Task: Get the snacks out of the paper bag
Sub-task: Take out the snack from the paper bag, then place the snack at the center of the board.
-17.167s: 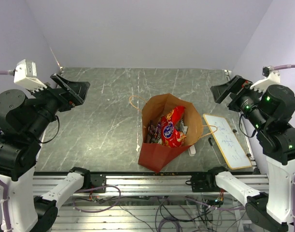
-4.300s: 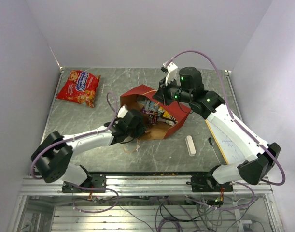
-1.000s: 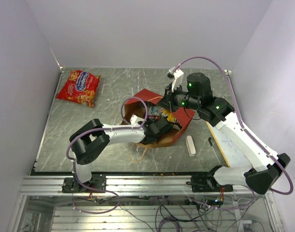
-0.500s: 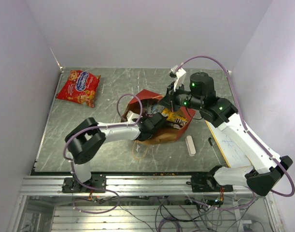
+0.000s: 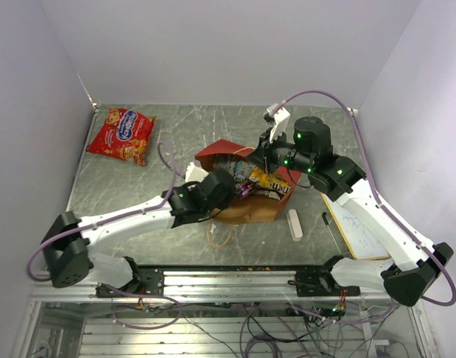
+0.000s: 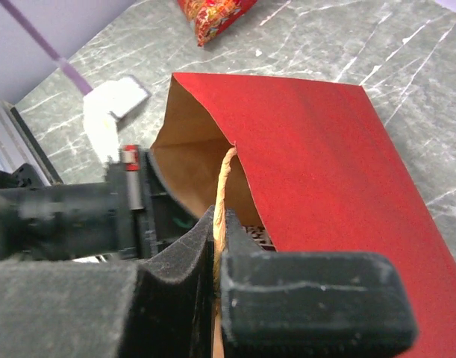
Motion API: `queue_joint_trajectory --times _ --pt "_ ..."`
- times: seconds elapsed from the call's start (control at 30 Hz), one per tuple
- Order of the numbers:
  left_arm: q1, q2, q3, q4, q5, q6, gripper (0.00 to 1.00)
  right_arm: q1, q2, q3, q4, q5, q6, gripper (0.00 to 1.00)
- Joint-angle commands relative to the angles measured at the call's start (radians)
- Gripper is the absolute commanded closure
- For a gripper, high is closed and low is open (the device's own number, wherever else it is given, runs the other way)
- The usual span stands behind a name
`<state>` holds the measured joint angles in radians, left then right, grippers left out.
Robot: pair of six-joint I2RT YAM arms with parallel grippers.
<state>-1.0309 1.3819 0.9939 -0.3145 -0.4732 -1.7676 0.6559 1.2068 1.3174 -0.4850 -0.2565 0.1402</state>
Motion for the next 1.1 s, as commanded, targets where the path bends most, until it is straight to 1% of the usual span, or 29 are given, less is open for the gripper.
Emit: queue_joint_trajectory --times 0.0,0.1,0.2,0.27,0.33,0.43,0.57,0.67,0.73,0.87,0.93,0.97,1.0,1.07 --pt "-0.004 -0.143 0.01 -0.164 0.109 0.117 0.93 0.001 -0.009 -0.013 0.038 0.063 0.015 1.0" --pt "-0.002 -0.258 -0.006 -0.283 0.156 0.132 0.93 0.0 -0.015 -0.027 0.046 0.079 0.033 1.0" --pt "-0.002 -0.339 0.033 -0.462 0.13 0.175 0.93 0.001 -0.024 -0.043 0.05 0.093 0.049 1.0" --pt "-0.001 -0.383 0.086 -0.591 0.072 0.214 0.93 0.001 -0.03 -0.049 0.046 0.098 0.053 1.0" --pt "-0.001 -0.416 0.15 -0.684 -0.004 0.29 0.93 0.001 -0.037 -0.057 0.041 0.108 0.056 1.0" --pt "0.0 -0.435 0.28 -0.827 -0.133 0.384 0.93 0.002 -0.044 -0.058 0.032 0.122 0.063 1.0" --pt "0.0 -0.421 0.441 -0.913 -0.255 0.571 0.93 0.001 -0.048 -0.068 0.032 0.122 0.079 1.0" --pt "0.0 -0.407 0.532 -0.893 -0.345 0.705 0.93 0.001 -0.051 -0.08 0.037 0.123 0.094 1.0" --pt "0.0 -0.392 0.574 -0.831 -0.439 0.811 0.93 0.001 -0.05 -0.082 0.039 0.119 0.103 1.0" --pt "0.0 -0.297 0.628 -0.677 -0.619 1.108 0.93 0.0 -0.042 -0.076 0.033 0.107 0.114 1.0" --pt "0.003 -0.249 0.622 -0.583 -0.718 1.252 0.93 0.001 -0.039 -0.076 0.026 0.109 0.114 1.0" --pt "0.01 -0.228 0.61 -0.492 -0.75 1.331 0.93 0.001 -0.037 -0.074 0.02 0.113 0.114 1.0" --pt "0.025 -0.21 0.594 -0.419 -0.766 1.415 0.93 0.001 -0.036 -0.072 0.012 0.117 0.112 1.0" --pt "0.087 -0.18 0.554 -0.3 -0.733 1.514 0.93 0.001 -0.04 -0.071 0.004 0.127 0.113 1.0"
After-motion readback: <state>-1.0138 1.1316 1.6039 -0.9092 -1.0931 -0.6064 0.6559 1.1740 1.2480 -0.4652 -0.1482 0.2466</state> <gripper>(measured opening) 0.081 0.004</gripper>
